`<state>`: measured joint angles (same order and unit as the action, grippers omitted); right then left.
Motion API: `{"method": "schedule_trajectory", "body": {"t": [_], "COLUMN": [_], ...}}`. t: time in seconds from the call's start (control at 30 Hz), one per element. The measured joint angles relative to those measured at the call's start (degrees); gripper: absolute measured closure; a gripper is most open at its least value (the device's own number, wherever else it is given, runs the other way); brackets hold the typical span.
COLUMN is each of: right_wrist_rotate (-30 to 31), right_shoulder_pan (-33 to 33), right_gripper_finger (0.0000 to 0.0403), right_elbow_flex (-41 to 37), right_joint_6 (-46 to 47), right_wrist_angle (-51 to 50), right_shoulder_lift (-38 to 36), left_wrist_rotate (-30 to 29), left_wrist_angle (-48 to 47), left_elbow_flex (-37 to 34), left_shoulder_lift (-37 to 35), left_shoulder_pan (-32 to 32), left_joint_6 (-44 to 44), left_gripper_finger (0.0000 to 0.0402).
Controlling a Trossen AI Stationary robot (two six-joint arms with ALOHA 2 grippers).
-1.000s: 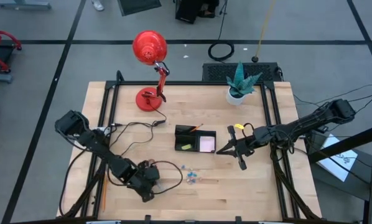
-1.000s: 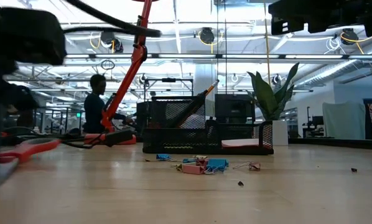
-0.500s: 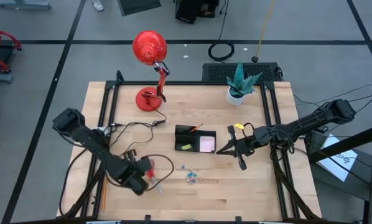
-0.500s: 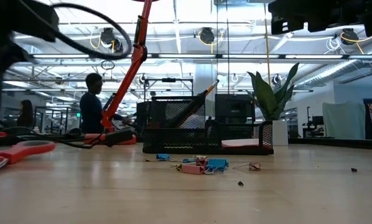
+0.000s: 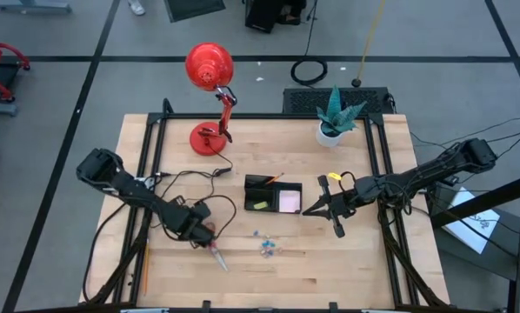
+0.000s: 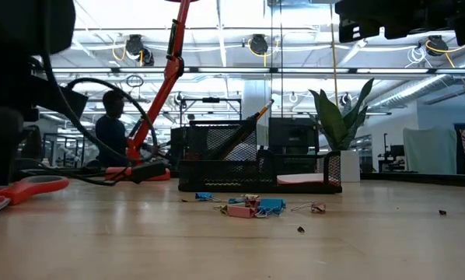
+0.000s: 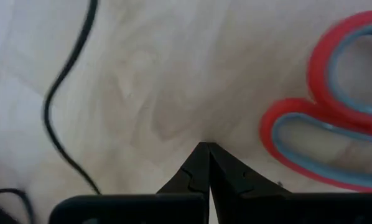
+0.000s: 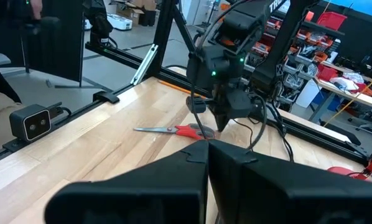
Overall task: Pick and place office supplies into organizer
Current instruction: Put the red scissors into the black desk organizer
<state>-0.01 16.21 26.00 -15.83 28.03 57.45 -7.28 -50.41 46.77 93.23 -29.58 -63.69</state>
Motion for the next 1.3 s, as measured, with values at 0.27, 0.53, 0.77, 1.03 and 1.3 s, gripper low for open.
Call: {"method": "schedule_trajectory", "body": {"t": [0.27,0.53,0.77,1.03,1.3], "right_wrist_rotate": [0.00,-0.02,-0.02,0.00,0.00], "right_shoulder_pan": [0.00,0.01,0.02,0.00,0.02], "right_gripper_finger": [0.0402,0.0402,0.0402,0.0402,0.0402], "right_elbow_flex": [0.00,0.00,0.01,0.02,0.02], "right_joint_6": [-0.29,0.08,0.15,0.08,0.13], "right_wrist_angle": [0.09,0.46,-0.23,-0.39,0.01], "right_shoulder_lift": [0.00,-0.01,-0.02,-0.02,-0.02], "left_wrist_rotate": [1.07,2.47,-3.20,7.28,6.92], "left_wrist_angle": [6.78,23.08,23.44,37.88,50.35], "left_elbow_flex": [0.59,1.39,1.41,1.46,1.57], "left_shoulder_lift": [0.03,0.39,-0.25,0.31,6.72], "left_shoulder_pan": [-2.43,-4.11,-5.48,-8.82,-9.77], "left_joint_6": [-2.96,0.38,7.24,9.66,10.03], "left_gripper_finger": [0.0399,0.0399,0.0399,0.0399,0.0400]}}
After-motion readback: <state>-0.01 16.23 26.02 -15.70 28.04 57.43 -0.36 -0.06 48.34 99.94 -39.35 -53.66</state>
